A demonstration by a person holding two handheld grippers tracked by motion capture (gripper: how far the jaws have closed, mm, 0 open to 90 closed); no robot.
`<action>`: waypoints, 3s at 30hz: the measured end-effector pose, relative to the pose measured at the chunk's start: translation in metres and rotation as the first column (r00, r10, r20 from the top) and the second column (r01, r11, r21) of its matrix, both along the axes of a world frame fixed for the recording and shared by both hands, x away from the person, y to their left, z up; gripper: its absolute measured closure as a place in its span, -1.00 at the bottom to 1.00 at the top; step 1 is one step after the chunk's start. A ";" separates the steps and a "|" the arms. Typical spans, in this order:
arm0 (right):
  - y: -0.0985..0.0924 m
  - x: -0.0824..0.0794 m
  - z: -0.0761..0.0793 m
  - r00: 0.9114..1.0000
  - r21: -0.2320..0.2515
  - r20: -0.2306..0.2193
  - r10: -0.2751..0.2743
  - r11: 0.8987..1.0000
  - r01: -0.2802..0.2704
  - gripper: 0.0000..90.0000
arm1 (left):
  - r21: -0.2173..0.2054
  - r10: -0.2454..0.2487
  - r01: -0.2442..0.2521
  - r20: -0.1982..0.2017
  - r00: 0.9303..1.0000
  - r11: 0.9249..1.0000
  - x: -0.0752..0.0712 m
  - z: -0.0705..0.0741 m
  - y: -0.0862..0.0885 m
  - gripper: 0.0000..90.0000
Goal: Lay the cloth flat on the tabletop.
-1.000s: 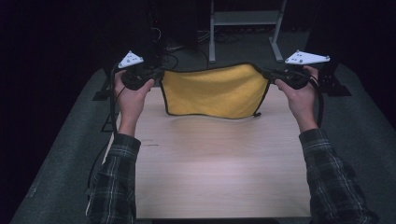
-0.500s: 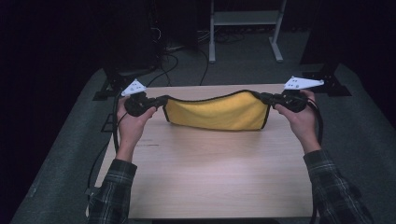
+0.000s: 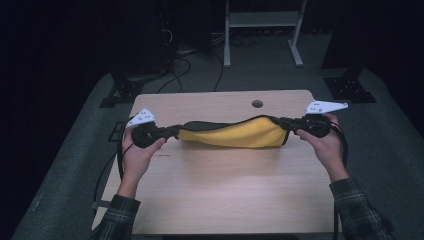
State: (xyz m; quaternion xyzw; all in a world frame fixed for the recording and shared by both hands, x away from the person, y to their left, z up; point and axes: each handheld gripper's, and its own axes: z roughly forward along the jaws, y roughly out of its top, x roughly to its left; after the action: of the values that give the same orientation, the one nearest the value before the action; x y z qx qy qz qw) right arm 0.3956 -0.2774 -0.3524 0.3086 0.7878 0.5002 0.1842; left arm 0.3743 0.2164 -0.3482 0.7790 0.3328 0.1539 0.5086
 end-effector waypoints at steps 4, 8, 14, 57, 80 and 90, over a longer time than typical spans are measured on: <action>0.001 -0.010 -0.009 0.999 -0.002 -0.024 0.023 1.000 -0.023 0.87 | 0.013 -0.012 0.012 -0.022 1.000 1.000 -0.011 -0.010 0.002 0.91; 0.001 -0.017 -0.018 0.998 0.000 -0.046 0.040 0.999 -0.040 0.87 | 0.019 -0.025 0.025 -0.044 0.999 1.000 -0.020 -0.017 0.003 0.91; 0.000 -0.034 -0.033 0.994 0.010 -0.078 0.071 0.997 -0.070 0.87 | 0.019 -0.042 0.044 -0.085 0.995 0.999 -0.045 -0.034 0.007 0.91; -0.015 -0.112 -0.103 0.949 -0.086 -0.258 0.182 0.974 -0.210 0.29 | 0.120 -0.102 0.135 -0.254 0.962 0.984 -0.114 -0.094 0.008 0.28; -0.060 -0.069 -0.128 0.934 -0.237 -0.207 -0.292 0.941 0.241 -0.19 | 0.173 0.105 -0.075 -0.171 0.980 0.982 -0.049 -0.103 0.009 -0.15; -0.063 -0.071 -0.132 0.942 -0.209 -0.184 -0.281 0.948 0.242 -0.28 | 0.247 0.192 -0.147 -0.172 0.966 0.958 -0.016 -0.119 -0.001 -0.16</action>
State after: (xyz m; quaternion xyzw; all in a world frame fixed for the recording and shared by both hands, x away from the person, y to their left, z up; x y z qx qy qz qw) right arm 0.3248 -0.3404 -0.4844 0.4441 0.7973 0.3609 0.1920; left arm 0.3581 0.2153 -0.4671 0.8127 0.4266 0.1579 0.3641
